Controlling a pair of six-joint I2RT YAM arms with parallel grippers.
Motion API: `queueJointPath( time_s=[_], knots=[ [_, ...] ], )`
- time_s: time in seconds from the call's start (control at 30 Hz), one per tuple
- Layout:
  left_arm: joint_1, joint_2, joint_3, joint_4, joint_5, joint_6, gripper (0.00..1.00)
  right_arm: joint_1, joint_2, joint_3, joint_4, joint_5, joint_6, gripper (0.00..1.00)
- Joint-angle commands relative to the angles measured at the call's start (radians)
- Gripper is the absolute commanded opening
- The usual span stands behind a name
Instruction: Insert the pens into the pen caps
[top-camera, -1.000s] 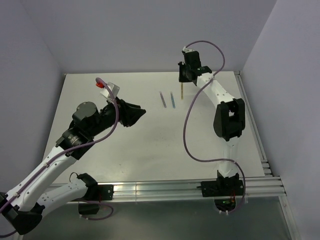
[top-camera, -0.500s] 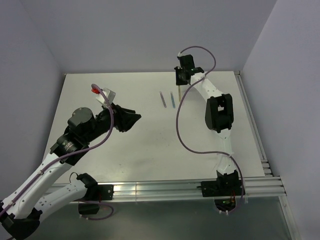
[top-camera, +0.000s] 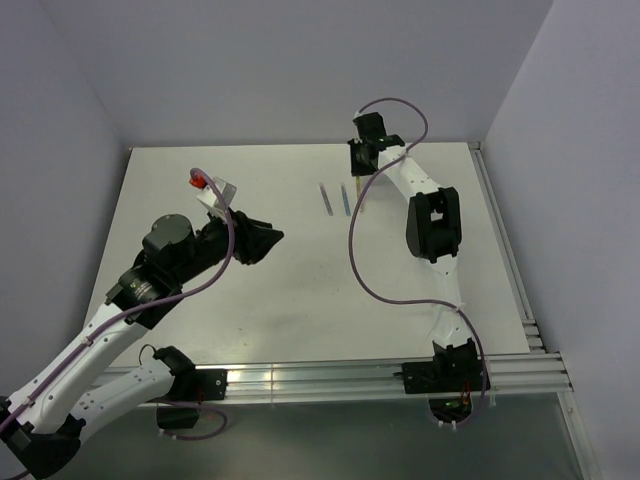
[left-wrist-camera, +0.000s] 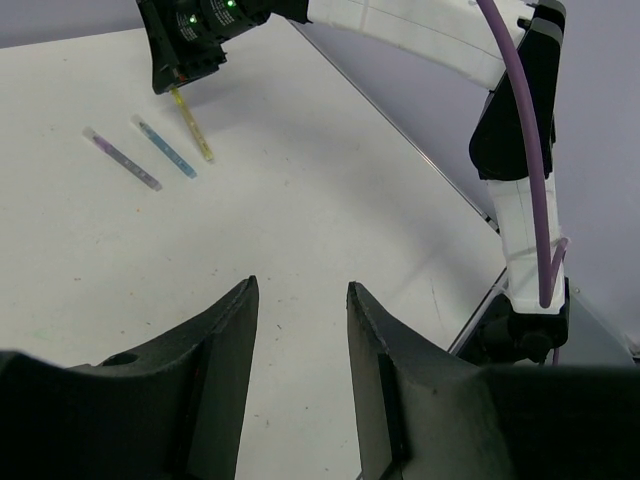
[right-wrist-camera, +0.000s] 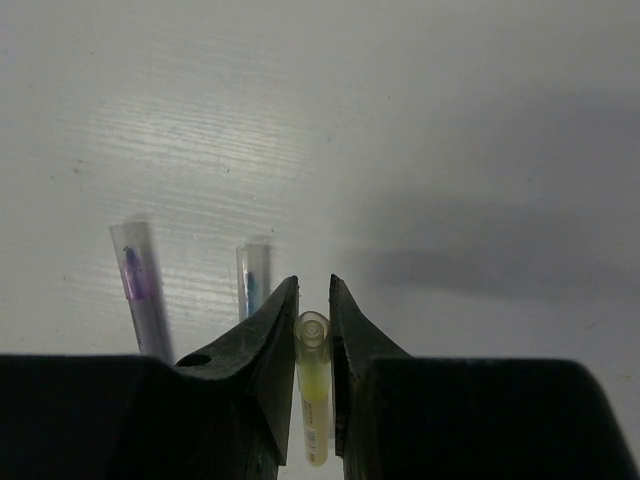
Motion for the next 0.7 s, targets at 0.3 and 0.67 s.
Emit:
queueJointPath(
  time_s=[0.3, 0.67],
  knots=[
    [0.012, -0.003, -0.008, 0.041, 0.013, -0.001, 0.46, -0.017, 0.012, 0.048, -0.033, 0.013, 0.028, 0.26],
    [0.016, -0.002, -0.013, 0.044, 0.005, 0.002, 0.46, -0.016, 0.004, 0.041, -0.036, 0.034, 0.026, 0.45]
  ],
)
